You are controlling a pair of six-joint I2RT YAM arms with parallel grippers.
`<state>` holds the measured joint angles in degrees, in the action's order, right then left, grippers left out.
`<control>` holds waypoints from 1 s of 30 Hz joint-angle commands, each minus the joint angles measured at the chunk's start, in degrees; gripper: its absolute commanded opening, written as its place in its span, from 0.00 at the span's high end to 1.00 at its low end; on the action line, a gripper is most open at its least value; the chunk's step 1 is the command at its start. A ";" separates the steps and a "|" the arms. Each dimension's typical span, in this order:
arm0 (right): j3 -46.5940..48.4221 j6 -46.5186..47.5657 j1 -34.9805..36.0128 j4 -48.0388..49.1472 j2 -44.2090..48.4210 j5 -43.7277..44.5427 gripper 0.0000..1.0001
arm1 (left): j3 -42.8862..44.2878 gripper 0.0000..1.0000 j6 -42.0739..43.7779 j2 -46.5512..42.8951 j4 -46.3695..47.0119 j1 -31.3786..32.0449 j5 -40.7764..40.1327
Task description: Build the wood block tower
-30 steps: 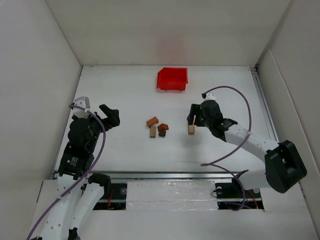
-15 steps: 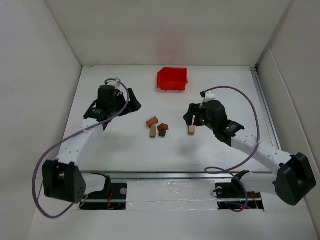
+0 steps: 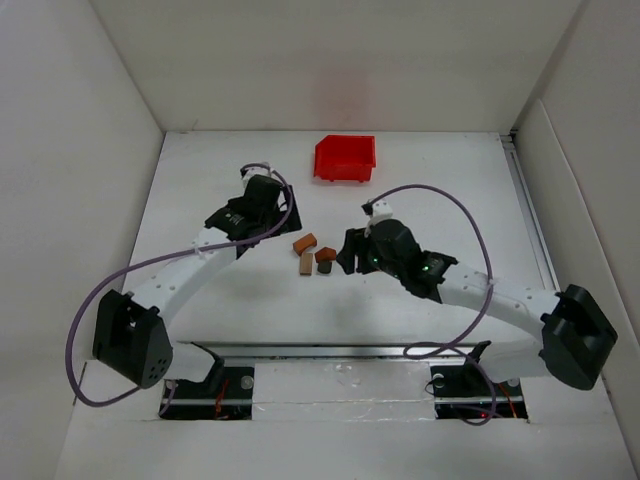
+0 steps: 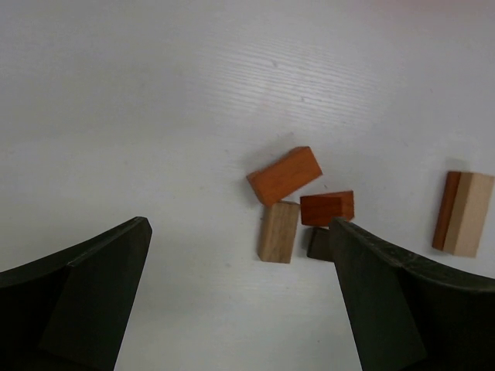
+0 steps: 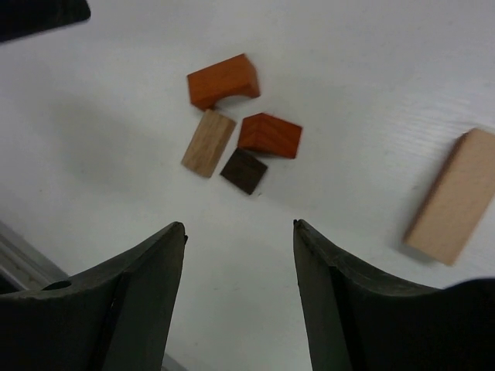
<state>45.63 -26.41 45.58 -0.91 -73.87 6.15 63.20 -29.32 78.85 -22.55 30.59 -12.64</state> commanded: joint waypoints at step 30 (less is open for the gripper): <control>-1.59 4.78 -1.54 -7.44 16.83 6.78 0.32 | 12.12 0.43 27.46 22.40 0.05 2.02 18.10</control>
<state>44.75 -26.65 44.88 -10.24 -57.01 18.96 73.65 -7.97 103.83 -19.88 32.64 3.90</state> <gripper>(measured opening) 0.684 0.577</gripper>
